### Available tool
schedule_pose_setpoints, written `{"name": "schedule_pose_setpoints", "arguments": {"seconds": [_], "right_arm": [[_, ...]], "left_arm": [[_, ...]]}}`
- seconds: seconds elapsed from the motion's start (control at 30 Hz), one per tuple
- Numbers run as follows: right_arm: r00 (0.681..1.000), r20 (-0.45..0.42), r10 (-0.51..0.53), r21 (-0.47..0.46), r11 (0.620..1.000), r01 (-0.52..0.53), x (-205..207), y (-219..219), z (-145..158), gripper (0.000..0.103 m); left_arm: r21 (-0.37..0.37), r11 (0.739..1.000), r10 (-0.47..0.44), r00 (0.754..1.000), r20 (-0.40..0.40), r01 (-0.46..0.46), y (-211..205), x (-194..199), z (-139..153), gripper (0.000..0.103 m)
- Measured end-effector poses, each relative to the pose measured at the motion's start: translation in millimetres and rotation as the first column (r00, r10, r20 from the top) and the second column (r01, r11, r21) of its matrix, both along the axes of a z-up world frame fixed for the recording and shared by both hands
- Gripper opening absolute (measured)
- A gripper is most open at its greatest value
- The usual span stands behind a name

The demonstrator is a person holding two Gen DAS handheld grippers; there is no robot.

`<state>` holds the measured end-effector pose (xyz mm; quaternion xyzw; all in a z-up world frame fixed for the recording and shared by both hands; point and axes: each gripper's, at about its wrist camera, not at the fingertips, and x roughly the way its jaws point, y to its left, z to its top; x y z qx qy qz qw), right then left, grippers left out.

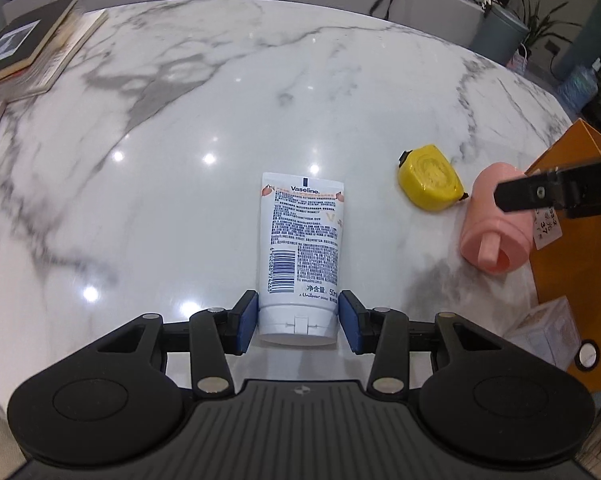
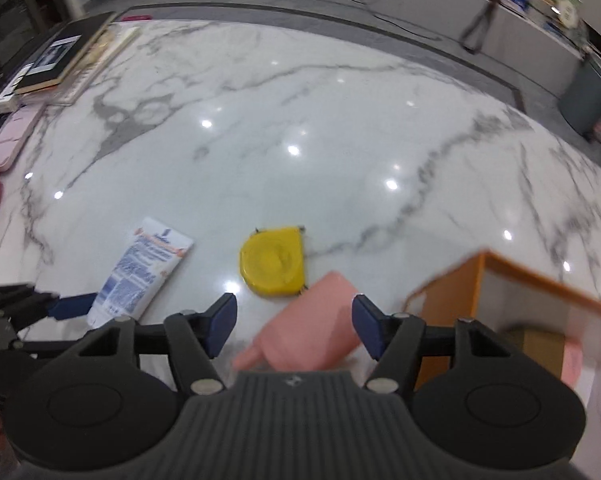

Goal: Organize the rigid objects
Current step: 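Grasp the pink cylindrical container with the right gripper while the left holds the tube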

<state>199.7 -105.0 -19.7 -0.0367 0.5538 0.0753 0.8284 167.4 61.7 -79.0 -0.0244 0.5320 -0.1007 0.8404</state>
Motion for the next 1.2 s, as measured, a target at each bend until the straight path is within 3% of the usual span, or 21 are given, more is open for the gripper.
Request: {"name": "schedule_pose_setpoints", "arguments": {"seconds": [0.17,0.3,0.4,0.53,0.67,0.8,1.03,1.1,1.17,1.2], "right_arm": [[0.994,0.06,-0.088,-0.036,0.995,0.09,-10,9,-5,0.063],[0.973,-0.004,-0.231,-0.021,0.973,0.231,-16,9,-23,0.062],[0.946,-0.008,-0.323,0.013,0.946,0.323,-17,2,-34,0.06],[0.912,-0.016,-0.411,0.094,0.907,0.41,-10,-6,-38,0.065],[0.916,0.021,-0.402,0.071,0.914,0.399,-6,-1,-43,0.064],[0.929,0.046,-0.366,0.087,0.928,0.362,-14,0,-44,0.062],[0.983,0.03,-0.183,0.182,0.968,0.174,-49,12,-45,0.059],[0.99,0.043,-0.135,0.194,0.973,0.125,-54,15,-46,0.058],[0.992,0.058,-0.114,0.189,0.977,0.102,-56,17,-46,0.058],[0.992,0.062,-0.113,0.191,0.976,0.1,-55,15,-45,0.058]], "left_arm": [[-0.01,1.0,0.023,0.999,0.025,-0.023,6,-6,0,0.05],[0.001,1.0,0.028,0.998,0.051,-0.028,10,-8,-1,0.05],[-0.026,0.999,0.03,0.998,0.053,-0.028,16,-8,-2,0.05],[-0.056,0.998,0.034,0.997,0.064,-0.03,23,-6,-3,0.05],[-0.056,0.998,0.013,0.998,0.065,-0.01,25,-6,-4,0.05],[-0.065,0.998,-0.009,1.0,0.011,0.009,29,-6,-2,0.05],[-0.053,0.998,-0.027,0.998,-0.053,0.024,24,-6,0,0.051],[-0.062,0.998,-0.033,0.998,-0.045,0.03,24,-4,0,0.059],[-0.085,0.996,-0.031,0.999,-0.037,0.027,27,-2,1,0.074],[-0.09,0.996,-0.026,0.999,-0.024,0.024,29,-1,2,0.075]]}}
